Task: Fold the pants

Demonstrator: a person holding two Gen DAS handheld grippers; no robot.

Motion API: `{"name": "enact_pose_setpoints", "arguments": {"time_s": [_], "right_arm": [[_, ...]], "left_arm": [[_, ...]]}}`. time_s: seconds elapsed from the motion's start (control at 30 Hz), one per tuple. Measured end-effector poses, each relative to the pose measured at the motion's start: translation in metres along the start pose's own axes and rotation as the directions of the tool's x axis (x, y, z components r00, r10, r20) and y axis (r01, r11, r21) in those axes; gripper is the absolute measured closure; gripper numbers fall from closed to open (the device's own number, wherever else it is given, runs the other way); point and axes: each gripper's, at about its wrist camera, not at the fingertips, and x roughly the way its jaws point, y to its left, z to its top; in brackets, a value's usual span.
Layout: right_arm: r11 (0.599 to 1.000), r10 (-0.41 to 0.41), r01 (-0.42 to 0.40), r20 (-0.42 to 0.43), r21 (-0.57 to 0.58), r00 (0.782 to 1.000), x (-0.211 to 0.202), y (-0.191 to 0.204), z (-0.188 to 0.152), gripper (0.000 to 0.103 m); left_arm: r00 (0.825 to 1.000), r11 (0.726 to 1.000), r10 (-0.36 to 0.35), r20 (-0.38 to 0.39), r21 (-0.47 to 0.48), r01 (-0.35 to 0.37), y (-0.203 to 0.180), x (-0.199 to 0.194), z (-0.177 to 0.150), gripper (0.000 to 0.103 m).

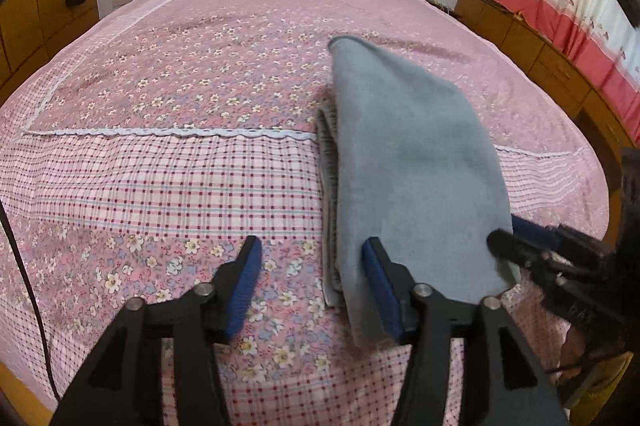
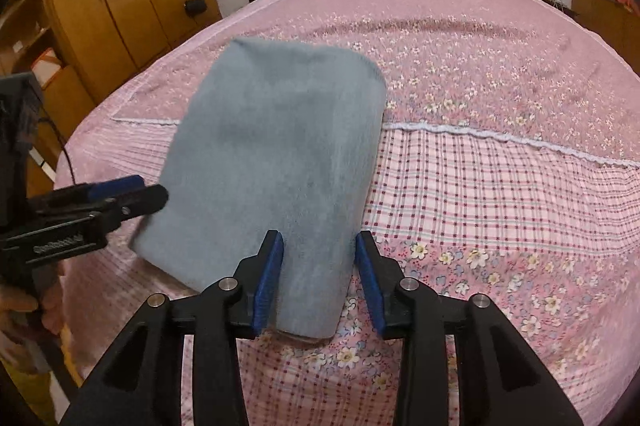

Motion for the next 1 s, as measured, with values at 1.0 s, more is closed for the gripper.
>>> {"name": "enact_pose_setpoints", "arguments": {"time_s": [1.0], "right_arm": [[0.993,-0.090,0.090,-0.001,0.070,0.996,-0.040,-0.019,-0.049,0.036]], "left_arm": [[0.986,0.987,0.158,-0.049,0.025,-0.157,-0.055,-0.027,-0.072,0.010]]}}
